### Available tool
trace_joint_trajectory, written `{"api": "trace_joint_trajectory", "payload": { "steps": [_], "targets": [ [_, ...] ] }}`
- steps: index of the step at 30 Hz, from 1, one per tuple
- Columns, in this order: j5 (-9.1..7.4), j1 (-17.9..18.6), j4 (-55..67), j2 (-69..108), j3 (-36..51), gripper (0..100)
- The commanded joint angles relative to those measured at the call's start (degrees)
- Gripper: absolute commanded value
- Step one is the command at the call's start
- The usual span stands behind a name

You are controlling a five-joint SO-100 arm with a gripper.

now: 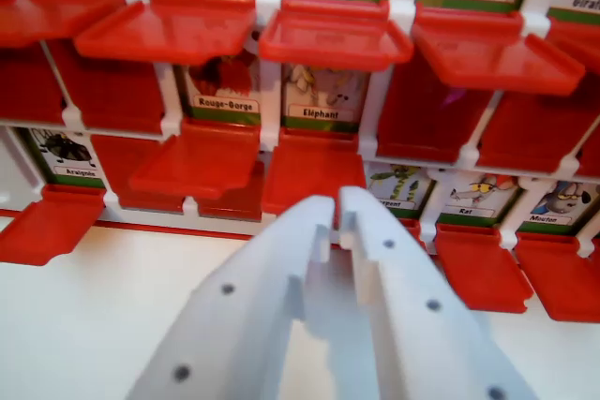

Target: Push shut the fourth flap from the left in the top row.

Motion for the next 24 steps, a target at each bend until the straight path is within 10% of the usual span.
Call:
{"api": "trace_joint_trajectory", "payload": {
  "steps": [1, 24],
  "targets": [
    [-0.62, -0.62, -1.58, -0.53, -7.29, 0],
    [-1.49, 0.35, -5.10, -13.36, -18.37, 0]
  ]
}}
